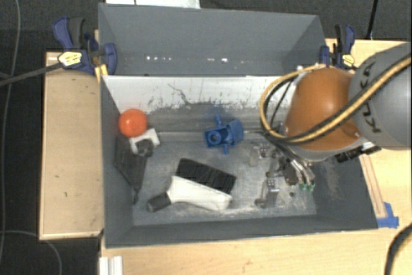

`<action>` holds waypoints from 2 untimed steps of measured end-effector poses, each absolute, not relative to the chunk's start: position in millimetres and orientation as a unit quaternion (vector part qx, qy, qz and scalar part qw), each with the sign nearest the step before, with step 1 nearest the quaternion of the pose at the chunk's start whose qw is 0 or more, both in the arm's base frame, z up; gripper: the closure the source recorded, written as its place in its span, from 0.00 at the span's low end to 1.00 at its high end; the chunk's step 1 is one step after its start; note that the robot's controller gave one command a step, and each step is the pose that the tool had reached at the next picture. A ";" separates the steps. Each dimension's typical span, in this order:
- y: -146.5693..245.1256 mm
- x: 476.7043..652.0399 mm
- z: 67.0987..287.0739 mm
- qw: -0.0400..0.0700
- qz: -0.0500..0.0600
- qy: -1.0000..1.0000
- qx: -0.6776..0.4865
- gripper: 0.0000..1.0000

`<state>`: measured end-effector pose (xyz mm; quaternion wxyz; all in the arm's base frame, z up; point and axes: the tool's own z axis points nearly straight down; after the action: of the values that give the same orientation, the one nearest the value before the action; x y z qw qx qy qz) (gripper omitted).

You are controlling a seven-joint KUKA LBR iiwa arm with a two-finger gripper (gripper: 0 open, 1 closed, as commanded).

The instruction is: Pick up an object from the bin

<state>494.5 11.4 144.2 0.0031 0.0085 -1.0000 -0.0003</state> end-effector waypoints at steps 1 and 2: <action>11.4 496.4 148.5 -0.001 0.000 -1.000 0.008 0.00; 73.3 504.1 82.2 -0.001 -0.001 -1.000 -0.011 0.00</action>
Offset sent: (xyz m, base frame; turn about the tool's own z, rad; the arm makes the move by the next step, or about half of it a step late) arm 0.0080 0.0717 -0.0742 0.0369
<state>504.1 73.3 82.2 -0.0007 -0.0107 -0.9999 -0.0008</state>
